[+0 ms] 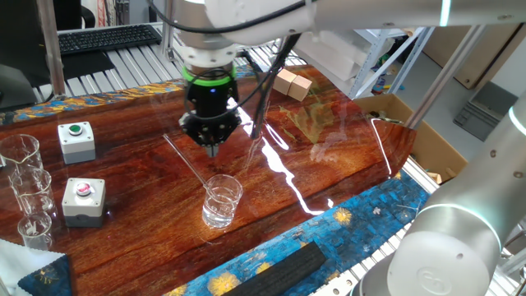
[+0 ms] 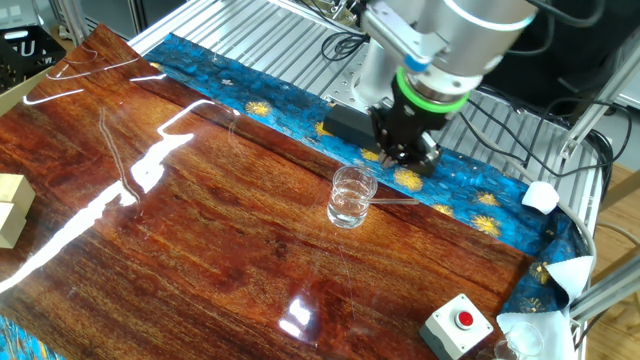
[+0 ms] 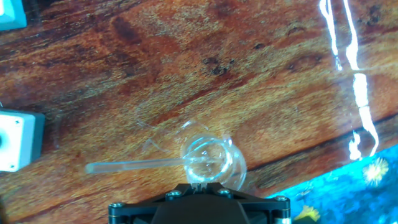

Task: Stir the beaker with a glass rod

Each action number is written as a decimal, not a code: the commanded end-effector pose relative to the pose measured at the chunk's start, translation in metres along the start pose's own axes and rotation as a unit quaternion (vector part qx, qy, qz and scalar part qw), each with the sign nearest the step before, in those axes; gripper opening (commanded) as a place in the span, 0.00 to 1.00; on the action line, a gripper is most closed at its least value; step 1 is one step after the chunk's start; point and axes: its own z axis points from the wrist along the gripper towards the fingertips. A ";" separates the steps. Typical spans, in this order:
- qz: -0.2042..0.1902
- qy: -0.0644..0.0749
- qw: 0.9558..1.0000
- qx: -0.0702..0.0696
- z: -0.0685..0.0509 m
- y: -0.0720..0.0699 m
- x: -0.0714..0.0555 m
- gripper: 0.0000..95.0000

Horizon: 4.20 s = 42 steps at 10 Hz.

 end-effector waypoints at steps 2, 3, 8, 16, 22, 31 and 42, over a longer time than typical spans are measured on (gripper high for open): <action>0.015 -0.005 1.000 0.008 0.001 0.018 0.003 0.00; 0.019 -0.005 1.000 0.009 0.001 0.023 0.005 0.00; 0.036 -0.012 0.999 0.029 0.004 0.042 0.013 0.00; 0.095 -0.017 0.993 0.065 0.008 0.067 0.002 0.00; 0.121 -0.013 0.990 0.075 0.009 0.071 -0.004 0.40; 0.137 -0.016 0.985 0.106 0.010 0.075 -0.022 0.40; 0.134 -0.023 0.983 0.121 0.010 0.069 -0.040 0.20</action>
